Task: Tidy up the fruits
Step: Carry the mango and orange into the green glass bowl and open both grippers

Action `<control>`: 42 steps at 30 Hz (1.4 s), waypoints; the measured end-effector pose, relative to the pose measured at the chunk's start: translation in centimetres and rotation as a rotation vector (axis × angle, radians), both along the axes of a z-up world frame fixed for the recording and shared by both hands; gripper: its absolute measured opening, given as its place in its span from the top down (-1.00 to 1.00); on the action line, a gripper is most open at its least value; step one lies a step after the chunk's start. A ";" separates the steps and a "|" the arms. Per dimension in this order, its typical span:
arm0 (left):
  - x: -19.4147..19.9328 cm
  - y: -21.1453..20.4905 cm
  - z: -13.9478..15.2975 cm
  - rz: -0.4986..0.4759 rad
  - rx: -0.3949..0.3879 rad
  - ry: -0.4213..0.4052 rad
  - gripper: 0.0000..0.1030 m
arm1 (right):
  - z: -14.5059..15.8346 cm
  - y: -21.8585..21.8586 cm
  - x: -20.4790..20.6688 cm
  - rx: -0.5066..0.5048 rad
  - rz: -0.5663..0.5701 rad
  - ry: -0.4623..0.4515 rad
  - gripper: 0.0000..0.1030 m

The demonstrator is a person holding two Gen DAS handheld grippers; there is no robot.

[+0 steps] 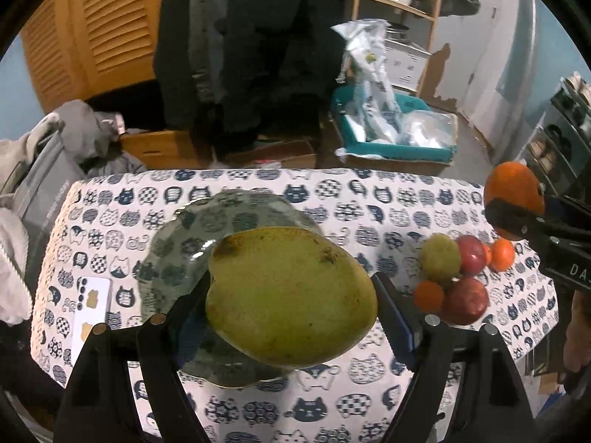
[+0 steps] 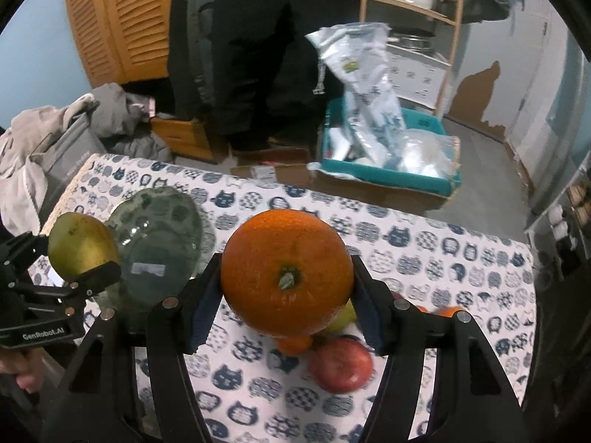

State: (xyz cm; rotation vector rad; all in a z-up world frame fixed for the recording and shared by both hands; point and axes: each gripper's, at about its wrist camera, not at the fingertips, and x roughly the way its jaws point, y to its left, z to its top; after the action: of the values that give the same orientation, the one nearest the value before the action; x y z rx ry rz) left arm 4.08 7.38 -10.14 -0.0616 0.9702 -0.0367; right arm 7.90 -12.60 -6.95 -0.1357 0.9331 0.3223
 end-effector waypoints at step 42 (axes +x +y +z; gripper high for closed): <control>3.6 10.2 -14.6 0.135 0.009 0.318 -0.62 | -14.5 17.2 4.8 -0.099 0.281 0.306 -0.27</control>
State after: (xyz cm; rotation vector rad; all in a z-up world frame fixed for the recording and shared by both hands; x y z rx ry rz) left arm 7.73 17.58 -24.72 -0.1274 1.2818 0.1042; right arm 12.67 4.64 -21.46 -0.3168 1.2364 0.5681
